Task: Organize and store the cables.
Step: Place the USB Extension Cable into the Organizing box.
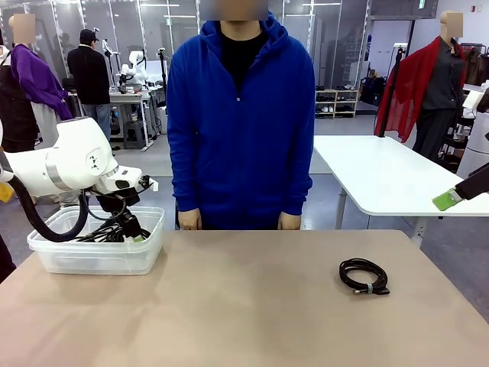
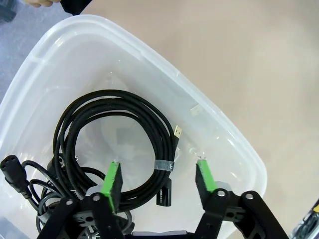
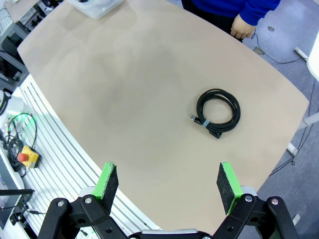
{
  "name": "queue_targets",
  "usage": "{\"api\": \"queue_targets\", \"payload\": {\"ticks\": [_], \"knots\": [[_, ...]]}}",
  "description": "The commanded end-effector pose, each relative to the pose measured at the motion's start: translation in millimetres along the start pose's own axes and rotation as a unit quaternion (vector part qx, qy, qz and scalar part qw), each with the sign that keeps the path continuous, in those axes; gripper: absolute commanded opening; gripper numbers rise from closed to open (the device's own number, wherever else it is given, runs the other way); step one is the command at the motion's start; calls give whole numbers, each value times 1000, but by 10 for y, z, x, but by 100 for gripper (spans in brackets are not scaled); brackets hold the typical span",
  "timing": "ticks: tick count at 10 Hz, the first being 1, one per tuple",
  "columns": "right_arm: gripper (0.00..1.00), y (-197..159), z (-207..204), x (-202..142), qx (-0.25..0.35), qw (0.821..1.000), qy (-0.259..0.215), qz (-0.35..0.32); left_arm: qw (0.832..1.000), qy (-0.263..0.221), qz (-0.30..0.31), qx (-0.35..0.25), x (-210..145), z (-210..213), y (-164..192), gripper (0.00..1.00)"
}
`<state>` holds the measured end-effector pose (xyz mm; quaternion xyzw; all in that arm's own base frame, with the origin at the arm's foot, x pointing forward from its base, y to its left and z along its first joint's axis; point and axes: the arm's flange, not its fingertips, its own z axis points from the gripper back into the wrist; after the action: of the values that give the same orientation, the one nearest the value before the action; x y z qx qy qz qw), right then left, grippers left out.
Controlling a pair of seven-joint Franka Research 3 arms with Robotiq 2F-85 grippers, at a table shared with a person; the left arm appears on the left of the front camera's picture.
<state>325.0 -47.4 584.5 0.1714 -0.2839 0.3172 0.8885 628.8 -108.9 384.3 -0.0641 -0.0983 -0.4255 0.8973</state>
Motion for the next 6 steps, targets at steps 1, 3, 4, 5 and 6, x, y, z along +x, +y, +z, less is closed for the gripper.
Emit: {"api": "queue_targets", "payload": {"ticks": [1, 3, 4, 5, 6], "knots": [[100, 4, 20, 12, 1, 1000, 1, -7, 1000, 12, -3, 1, -43, 71, -20, 100], [100, 4, 20, 12, 1, 1000, 1, -7, 1000, 13, -1, 2, -96, 85, -55, 100], [100, 4, 20, 12, 1, 1000, 1, -7, 1000, 17, -10, 2, -124, 64, -77, 100], [100, 4, 20, 12, 1, 1000, 1, -7, 1000, 3, -4, 4, -7, 43, -12, 100], [100, 4, 20, 12, 1, 1000, 1, -7, 1000, 3, -4, 4, -7, 43, -12, 100]]}}
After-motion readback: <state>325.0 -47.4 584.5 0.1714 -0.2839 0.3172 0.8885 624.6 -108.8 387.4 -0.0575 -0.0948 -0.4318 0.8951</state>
